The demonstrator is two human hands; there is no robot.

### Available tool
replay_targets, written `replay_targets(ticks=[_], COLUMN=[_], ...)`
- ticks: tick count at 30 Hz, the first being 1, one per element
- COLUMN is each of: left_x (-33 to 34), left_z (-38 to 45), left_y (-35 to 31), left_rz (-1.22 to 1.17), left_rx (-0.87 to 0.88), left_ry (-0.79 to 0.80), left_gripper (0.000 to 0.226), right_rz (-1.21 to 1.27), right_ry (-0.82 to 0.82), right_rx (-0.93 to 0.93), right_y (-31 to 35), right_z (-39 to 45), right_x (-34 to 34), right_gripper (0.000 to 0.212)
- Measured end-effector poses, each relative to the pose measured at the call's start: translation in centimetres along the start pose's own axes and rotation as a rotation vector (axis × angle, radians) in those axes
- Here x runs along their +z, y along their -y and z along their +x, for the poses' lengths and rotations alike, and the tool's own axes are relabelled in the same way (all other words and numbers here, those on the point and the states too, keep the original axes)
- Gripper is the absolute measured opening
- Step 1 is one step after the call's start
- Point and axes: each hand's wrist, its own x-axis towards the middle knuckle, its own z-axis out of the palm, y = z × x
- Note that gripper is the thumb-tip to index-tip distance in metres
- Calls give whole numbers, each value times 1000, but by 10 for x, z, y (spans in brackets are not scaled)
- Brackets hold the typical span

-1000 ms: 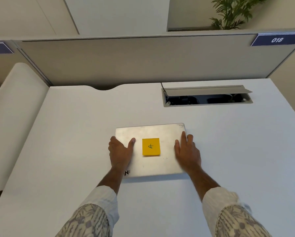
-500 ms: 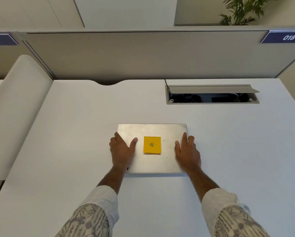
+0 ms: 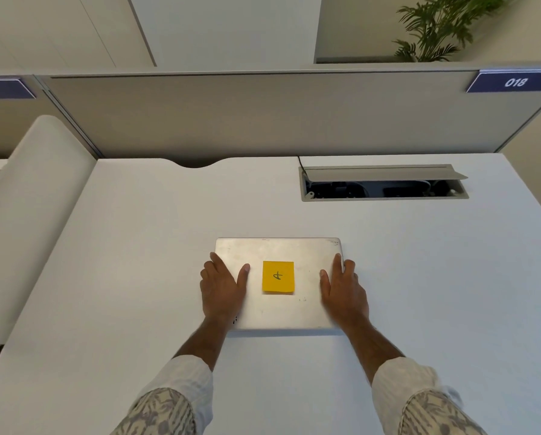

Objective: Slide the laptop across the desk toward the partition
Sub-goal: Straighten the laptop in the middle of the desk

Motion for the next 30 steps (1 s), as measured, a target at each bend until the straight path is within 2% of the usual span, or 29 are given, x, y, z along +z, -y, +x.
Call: replay_targets(ticks=[11, 18, 30], left_x=[0, 2, 11], left_z=[1, -3, -8], left_y=[0, -19, -23], left_rz=[130, 224, 322], left_rx=[-3, -111, -146], left_ry=[11, 36, 36], left_gripper=[92, 88, 79], right_rz=[-21, -58, -82], right_ry=[-7, -9, 2], right_rx=[0, -9, 1], right_y=[0, 1, 3], right_z=[1, -2, -2], right_x=[4, 2, 2], right_gripper=[60, 61, 62])
